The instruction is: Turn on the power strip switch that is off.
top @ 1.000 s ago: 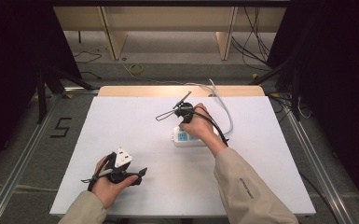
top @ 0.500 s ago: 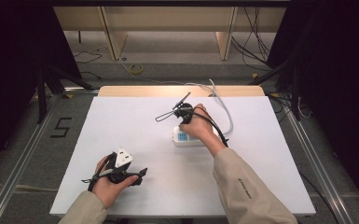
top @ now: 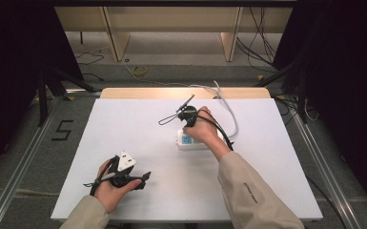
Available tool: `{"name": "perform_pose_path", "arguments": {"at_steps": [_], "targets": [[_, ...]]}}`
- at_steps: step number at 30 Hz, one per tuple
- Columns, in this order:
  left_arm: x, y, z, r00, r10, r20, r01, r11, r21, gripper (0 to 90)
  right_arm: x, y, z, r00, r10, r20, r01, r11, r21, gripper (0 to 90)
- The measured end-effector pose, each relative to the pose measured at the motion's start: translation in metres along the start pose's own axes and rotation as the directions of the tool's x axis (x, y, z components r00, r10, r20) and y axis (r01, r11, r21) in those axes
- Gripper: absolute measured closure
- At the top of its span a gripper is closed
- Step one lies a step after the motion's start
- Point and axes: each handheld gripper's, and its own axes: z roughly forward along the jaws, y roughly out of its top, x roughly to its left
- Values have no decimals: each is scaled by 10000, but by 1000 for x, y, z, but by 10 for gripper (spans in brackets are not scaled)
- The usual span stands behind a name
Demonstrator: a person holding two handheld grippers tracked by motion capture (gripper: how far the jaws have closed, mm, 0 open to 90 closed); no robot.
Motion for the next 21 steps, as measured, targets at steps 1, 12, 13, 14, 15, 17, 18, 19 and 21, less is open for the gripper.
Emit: {"name": "perform_pose_path", "arguments": {"at_steps": [1,12,13,14,15,17,18,19,21], "targets": [[0,0,0,10000,4,0,-4,10000,8,198,0,0,0,10000,13,-22,-13,10000,-8,900],[0,-1,0,10000,-36,-14,36,10000,1,198,1,-3,-8,10000,5,-81,-10,9983,-589,900],[0,-1,0,10000,-32,-18,32,10000,-1,199,1,-4,-9,10000,30,-72,-34,9983,-573,900],[0,0,0,10000,-30,-18,30,10000,-6,198,1,-5,-11,10000,6,-63,-10,9985,-554,900],[0,0,0,10000,-34,-19,34,10000,-7,198,1,-6,-12,10000,9,-76,-13,9984,-573,900],[0,-1,0,10000,-34,-21,34,10000,7,198,0,-8,-15,9998,84,-201,-97,9979,-647,900],[0,0,0,10000,-33,-17,33,10000,11,198,-1,-9,-17,9997,112,-211,-125,9980,-626,900],[0,0,0,10000,-31,-18,31,10000,11,199,-1,-11,-18,9996,116,-246,-131,9980,-616,900],[0,0,0,10000,-39,-16,39,10000,6,199,-2,-13,-20,9995,115,-300,-134,9977,-660,893]]}}
